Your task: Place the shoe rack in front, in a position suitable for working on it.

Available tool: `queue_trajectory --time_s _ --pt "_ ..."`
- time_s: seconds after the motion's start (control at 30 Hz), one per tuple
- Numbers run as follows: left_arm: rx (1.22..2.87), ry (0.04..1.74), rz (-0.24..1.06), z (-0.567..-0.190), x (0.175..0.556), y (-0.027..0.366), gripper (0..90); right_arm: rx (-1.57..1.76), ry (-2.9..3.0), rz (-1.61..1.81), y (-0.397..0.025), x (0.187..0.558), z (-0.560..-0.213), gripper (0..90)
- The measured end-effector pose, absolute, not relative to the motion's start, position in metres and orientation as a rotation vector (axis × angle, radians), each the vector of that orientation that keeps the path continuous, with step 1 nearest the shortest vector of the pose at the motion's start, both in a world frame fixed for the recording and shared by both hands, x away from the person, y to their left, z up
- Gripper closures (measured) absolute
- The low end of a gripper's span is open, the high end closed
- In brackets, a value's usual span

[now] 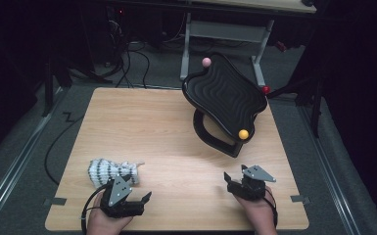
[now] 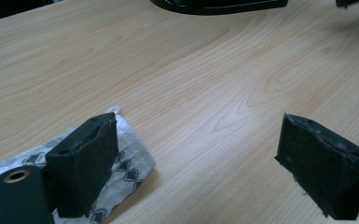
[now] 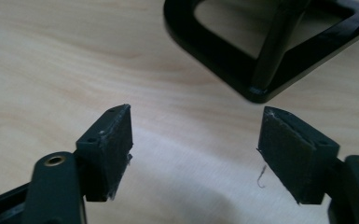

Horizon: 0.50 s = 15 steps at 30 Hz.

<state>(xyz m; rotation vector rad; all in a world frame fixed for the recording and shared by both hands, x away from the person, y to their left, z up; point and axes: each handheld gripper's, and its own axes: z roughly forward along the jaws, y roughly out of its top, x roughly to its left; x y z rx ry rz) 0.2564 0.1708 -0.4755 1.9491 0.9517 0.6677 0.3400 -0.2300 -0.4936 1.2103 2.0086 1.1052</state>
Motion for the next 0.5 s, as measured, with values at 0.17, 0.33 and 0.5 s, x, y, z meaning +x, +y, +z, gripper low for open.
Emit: queue_trajectory --time_s 0.17,0.33,0.5 --pt "1.961 0.964 0.670 -0.477 0.257 0.168 6.2 1.256 1.953 1.105 -0.240 0.367 -0.487 31.9" --pt "1.943 0.965 0.670 -0.477 0.256 0.166 1.9 1.284 1.925 1.082 -0.243 0.391 -0.484 37.2" --pt "1.915 0.947 0.623 -0.480 0.254 0.166 3.0 1.295 1.915 1.086 -0.238 0.413 -0.483 48.7"
